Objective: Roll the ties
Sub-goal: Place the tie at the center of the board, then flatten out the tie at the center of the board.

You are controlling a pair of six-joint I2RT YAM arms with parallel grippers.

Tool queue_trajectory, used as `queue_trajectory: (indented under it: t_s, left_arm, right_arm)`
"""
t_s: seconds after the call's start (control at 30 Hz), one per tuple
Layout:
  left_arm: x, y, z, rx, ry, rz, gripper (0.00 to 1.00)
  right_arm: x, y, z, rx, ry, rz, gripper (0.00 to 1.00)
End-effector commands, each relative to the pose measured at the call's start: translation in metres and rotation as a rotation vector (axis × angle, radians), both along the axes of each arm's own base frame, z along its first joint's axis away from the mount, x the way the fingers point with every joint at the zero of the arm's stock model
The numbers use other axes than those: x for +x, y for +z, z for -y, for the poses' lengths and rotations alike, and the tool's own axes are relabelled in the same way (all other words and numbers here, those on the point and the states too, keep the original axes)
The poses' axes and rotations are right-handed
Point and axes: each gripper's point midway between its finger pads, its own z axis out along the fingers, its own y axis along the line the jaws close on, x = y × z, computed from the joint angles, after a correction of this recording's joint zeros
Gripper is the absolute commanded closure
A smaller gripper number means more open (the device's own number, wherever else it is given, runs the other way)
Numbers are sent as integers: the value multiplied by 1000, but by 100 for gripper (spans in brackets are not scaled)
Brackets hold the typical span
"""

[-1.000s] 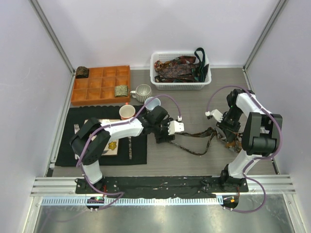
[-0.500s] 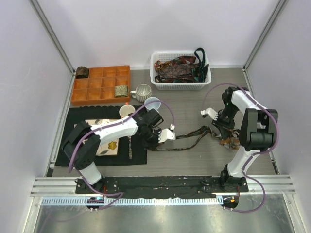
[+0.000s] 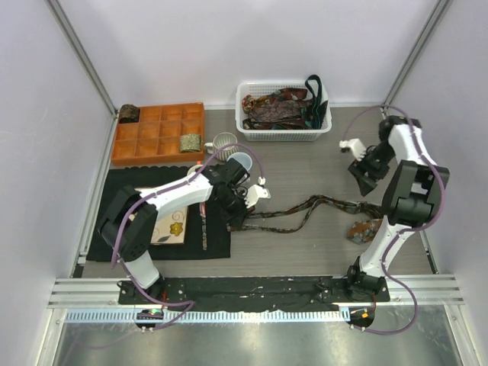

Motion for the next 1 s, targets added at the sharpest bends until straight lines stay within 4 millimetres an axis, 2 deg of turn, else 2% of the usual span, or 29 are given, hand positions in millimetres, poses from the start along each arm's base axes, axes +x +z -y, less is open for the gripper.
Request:
queue_trajectory:
  t_s: [0.0, 0.07, 0.13, 0.17, 0.2, 0.27, 0.3, 0.37, 0.4, 0.5, 0.57, 0.6, 0.7, 0.8, 0.83, 0.9, 0.97]
  left_arm:
    - [15, 13, 13, -48, 92, -25, 84]
    - [21, 15, 13, -49, 115, -23, 80]
    - [27, 18, 12, -55, 145, -15, 70]
    - [29, 22, 12, -64, 149, -8, 65]
    - [30, 25, 12, -74, 147, -2, 58]
    - [28, 37, 13, -111, 116, 31, 50]
    - [27, 40, 13, -125, 107, 43, 42]
    - [27, 52, 13, -167, 89, 85, 32]
    - [26, 56, 13, -181, 81, 98, 24]
    - [24, 66, 21, -260, 40, 154, 21]
    - [17, 63, 26, -268, -24, 187, 20]
    - [17, 58, 28, -253, -41, 194, 20]
    - [11, 49, 43, -235, -103, 203, 20]
    - [6, 44, 59, -234, -150, 222, 20]
    - [5, 37, 61, -223, -156, 221, 20]
    - [2, 30, 71, -227, -184, 250, 20]
    - [-5, 16, 78, -203, -216, 265, 20]
  right_arm:
    - [-27, 45, 18, 15, -158, 15, 32]
    - [-35, 58, 21, 19, -184, 68, 32]
    - [-54, 56, 13, 35, -175, 44, 33]
    - [-61, 65, 8, 38, -165, 74, 34]
    - [-73, 62, 4, 44, -170, 49, 34]
    - [-83, 65, 4, -4, -221, 67, 34]
    - [-88, 59, 5, -25, -238, 70, 34]
    - [-91, 58, 8, -64, -288, 100, 34]
    - [-95, 61, 7, -71, -314, 127, 35]
    - [-99, 65, -16, -12, -296, 174, 35]
    - [-97, 58, -31, -14, -267, 171, 36]
    - [-95, 49, -47, -24, -231, 157, 38]
    - [-95, 25, -63, -41, -200, 89, 44]
    - [-99, 2, -54, -114, -194, 19, 53]
    - [-100, -4, -43, -158, -193, 1, 58]
    - [-100, -7, -33, -182, -204, -3, 59]
    - [-103, -11, -11, -236, -216, -26, 60]
